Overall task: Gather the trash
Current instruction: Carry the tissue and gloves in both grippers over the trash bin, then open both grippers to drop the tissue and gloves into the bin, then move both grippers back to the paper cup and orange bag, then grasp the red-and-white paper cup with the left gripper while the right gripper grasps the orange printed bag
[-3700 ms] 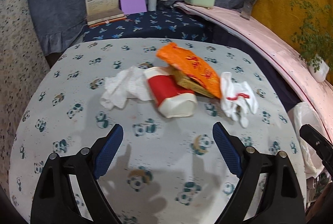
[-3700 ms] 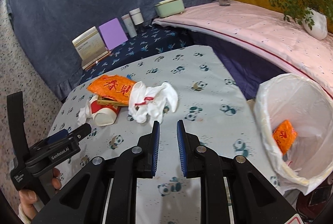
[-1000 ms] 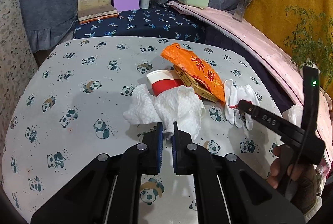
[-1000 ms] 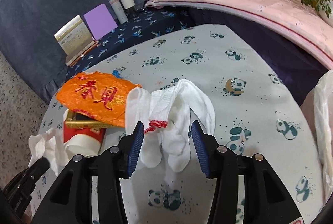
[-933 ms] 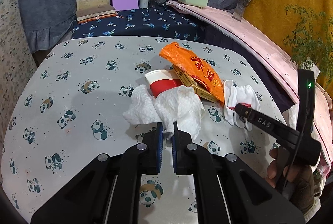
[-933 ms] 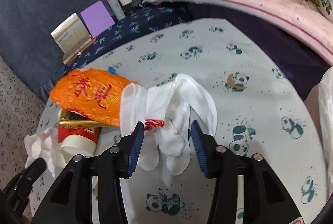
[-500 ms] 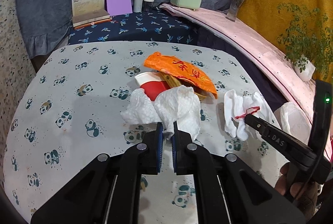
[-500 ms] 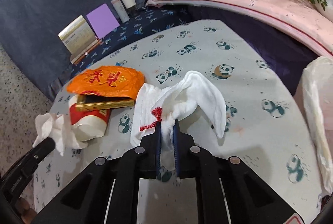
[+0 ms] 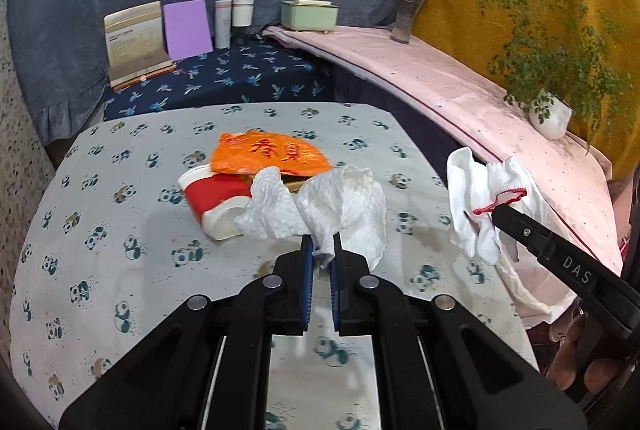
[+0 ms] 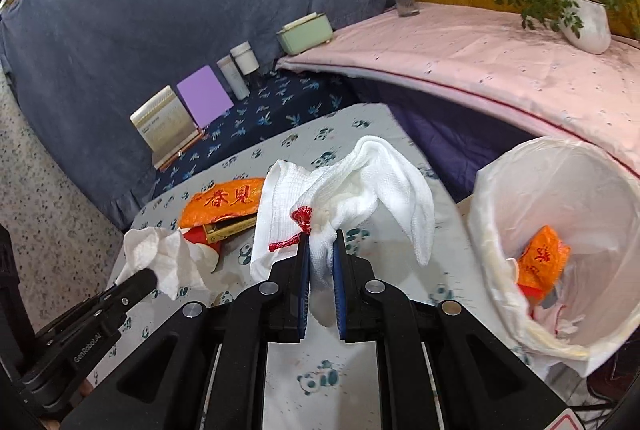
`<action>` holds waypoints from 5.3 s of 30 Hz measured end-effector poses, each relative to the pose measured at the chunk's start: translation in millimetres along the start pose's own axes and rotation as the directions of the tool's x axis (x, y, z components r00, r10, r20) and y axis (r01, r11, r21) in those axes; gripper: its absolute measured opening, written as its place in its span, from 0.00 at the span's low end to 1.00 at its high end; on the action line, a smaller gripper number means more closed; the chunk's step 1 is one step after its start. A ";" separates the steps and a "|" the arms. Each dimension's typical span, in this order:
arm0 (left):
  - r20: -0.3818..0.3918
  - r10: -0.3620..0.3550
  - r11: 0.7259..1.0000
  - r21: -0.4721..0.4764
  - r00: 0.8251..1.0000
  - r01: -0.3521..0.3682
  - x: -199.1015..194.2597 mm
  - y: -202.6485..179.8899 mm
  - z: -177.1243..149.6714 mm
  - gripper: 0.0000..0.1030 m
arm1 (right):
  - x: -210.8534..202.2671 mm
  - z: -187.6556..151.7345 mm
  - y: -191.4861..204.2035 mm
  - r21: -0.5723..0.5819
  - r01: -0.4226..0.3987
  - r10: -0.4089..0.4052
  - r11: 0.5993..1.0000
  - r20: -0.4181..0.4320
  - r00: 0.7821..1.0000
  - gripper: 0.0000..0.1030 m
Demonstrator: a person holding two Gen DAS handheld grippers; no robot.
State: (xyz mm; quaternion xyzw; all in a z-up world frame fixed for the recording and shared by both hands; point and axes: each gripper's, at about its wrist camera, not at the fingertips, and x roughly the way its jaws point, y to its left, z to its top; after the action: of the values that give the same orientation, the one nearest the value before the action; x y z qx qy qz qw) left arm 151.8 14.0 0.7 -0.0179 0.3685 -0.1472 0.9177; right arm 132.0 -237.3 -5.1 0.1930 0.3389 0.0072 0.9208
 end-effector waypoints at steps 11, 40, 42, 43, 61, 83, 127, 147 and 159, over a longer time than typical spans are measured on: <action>-0.005 -0.050 0.994 0.095 0.999 0.050 -1.7 -73.3 -3.1 0.07 | -46.1 4.6 -54.3 0.048 0.034 -0.037 0.998 0.064 0.997 0.10; -0.118 -0.189 0.930 0.298 0.975 0.216 58.2 -232.8 -18.2 0.07 | -87.8 -8.2 -186.0 0.208 0.166 -0.188 0.964 0.092 0.978 0.10; -0.125 -0.193 0.927 0.303 0.973 0.222 61.8 -237.8 -19.5 0.07 | -88.2 -8.2 -190.9 0.215 0.171 -0.194 0.962 0.091 0.977 0.10; -0.129 -0.194 0.925 0.305 0.972 0.225 64.0 -240.4 -20.0 0.07 | -88.6 -9.1 -192.7 0.218 0.173 -0.196 0.961 0.091 0.976 0.10; -0.121 -0.227 0.936 0.247 0.966 0.251 74.7 -237.8 -13.0 0.58 | -78.5 -11.3 -208.5 0.241 0.184 -0.207 0.953 0.072 0.976 0.11; -0.111 -0.164 0.963 0.199 0.980 0.184 76.6 -196.7 -14.8 0.62 | -64.1 -10.3 -193.6 0.234 0.177 -0.197 0.956 0.062 0.979 0.18; -0.103 0.158 0.977 -0.131 0.982 -0.170 72.5 71.4 -0.3 0.88 | 32.4 -20.2 21.7 -0.013 0.002 -0.003 1.000 -0.065 0.998 0.28; -0.171 0.095 0.978 -0.169 0.981 -0.125 124.6 104.0 5.8 0.63 | 110.7 -14.7 68.2 -0.060 -0.043 0.035 0.997 -0.134 0.990 0.28; -0.125 0.103 0.960 -0.246 0.987 -0.132 82.9 145.8 -3.5 0.62 | 133.6 -3.1 100.7 -0.083 -0.058 0.047 0.995 -0.122 0.991 0.28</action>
State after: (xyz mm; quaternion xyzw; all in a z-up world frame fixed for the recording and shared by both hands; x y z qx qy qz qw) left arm 243.7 130.2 -78.1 -0.1050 0.4349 -0.0448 0.8932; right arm 244.8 -123.8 -53.9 0.1609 0.3878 0.0578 0.9057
